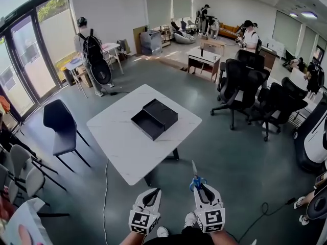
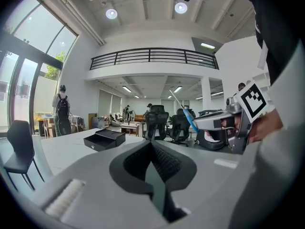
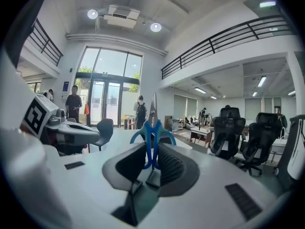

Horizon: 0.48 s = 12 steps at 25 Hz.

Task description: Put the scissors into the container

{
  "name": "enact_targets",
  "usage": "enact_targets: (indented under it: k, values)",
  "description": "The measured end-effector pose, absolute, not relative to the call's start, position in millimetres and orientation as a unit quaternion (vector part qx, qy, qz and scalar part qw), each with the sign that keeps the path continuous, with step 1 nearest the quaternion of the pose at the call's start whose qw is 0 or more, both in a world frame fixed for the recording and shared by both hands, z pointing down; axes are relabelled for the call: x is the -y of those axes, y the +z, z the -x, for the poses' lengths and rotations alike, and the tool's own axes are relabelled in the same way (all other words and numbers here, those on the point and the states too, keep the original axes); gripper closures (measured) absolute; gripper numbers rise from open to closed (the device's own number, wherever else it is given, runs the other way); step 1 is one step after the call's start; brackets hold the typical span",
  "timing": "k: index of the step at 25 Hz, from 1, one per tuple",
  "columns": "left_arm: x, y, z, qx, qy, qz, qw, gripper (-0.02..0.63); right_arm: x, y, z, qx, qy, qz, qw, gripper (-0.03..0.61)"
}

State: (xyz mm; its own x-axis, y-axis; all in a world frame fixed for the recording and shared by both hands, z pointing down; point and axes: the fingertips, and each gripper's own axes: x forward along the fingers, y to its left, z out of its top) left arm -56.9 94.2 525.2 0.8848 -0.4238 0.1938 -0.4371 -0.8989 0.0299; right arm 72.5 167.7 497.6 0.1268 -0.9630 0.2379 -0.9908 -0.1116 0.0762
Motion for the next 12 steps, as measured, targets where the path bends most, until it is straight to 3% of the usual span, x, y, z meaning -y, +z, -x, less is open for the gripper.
enact_targets:
  k: [12]
  values:
    - [-65,532,-4,0.29,0.101,-0.951,0.041,0.604,-118,513,-138,0.713,0.071,-0.687,0.121,0.495]
